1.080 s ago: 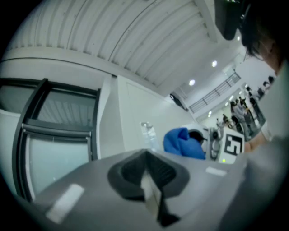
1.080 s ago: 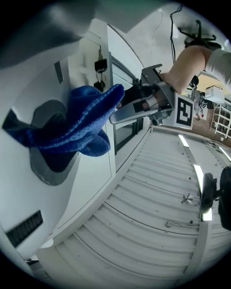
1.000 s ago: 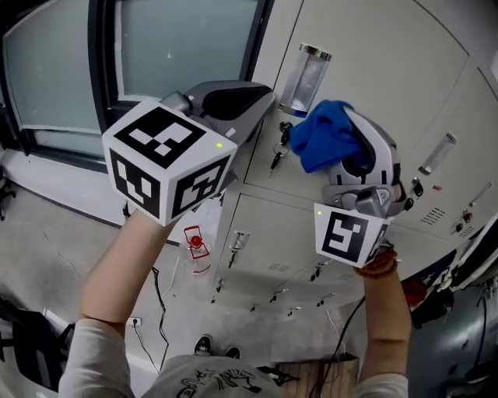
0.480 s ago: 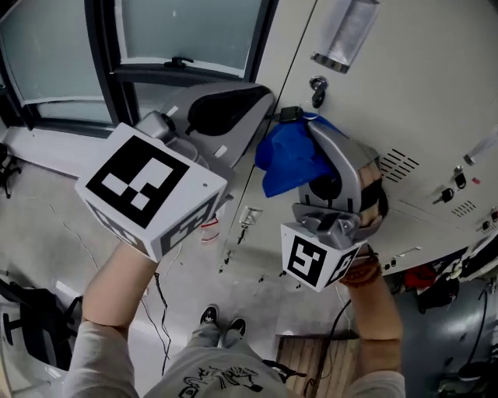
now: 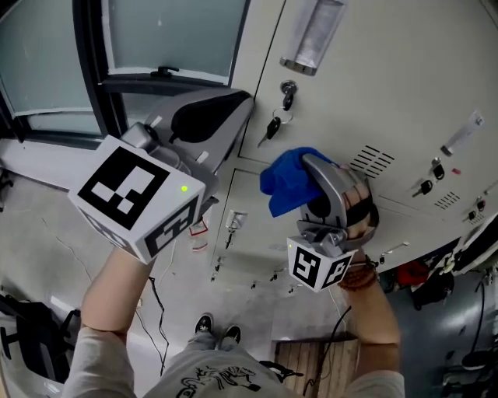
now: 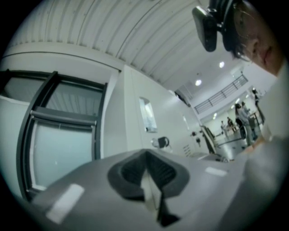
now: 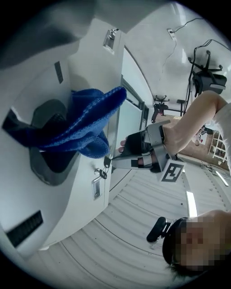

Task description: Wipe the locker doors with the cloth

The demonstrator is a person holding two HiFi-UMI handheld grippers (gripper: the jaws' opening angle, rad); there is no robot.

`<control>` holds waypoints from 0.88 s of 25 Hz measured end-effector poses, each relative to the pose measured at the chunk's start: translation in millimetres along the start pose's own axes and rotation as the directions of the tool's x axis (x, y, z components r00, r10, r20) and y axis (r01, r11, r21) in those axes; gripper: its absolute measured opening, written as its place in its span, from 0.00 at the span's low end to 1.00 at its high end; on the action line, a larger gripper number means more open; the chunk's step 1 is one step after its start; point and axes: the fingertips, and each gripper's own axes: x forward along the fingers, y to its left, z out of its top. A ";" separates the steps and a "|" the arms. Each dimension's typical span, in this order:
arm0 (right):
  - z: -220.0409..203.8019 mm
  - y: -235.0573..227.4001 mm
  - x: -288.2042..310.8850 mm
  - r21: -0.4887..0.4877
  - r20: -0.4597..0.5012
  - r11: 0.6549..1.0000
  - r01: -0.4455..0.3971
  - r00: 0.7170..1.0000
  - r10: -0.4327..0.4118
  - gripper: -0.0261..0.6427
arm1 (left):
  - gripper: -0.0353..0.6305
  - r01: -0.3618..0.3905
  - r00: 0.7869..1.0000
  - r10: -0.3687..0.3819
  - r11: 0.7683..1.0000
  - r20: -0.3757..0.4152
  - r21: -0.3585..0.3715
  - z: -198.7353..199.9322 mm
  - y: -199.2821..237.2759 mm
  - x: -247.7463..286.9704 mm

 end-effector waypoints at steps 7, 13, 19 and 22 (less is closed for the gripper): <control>-13.2 -104.6 29.7 0.051 -0.026 0.996 0.066 0.998 -0.065 0.08 | 0.06 0.027 0.996 -0.030 0.999 0.084 0.039 62.1 -2.6 10.1; -17.1 -214.1 69.8 0.100 -0.029 0.984 0.148 0.989 -0.145 0.08 | 0.06 0.052 0.988 -0.066 0.994 0.143 0.094 122.2 -7.9 30.5; -20.9 -301.1 99.7 0.127 -0.048 0.968 0.217 0.976 -0.212 0.08 | 0.06 0.074 0.975 -0.104 0.985 0.194 0.152 179.0 -18.1 48.3; -21.5 -326.5 107.1 0.098 -0.035 0.966 0.237 0.971 -0.235 0.08 | 0.06 0.077 0.970 -0.115 0.981 0.214 0.179 200.4 -25.1 55.0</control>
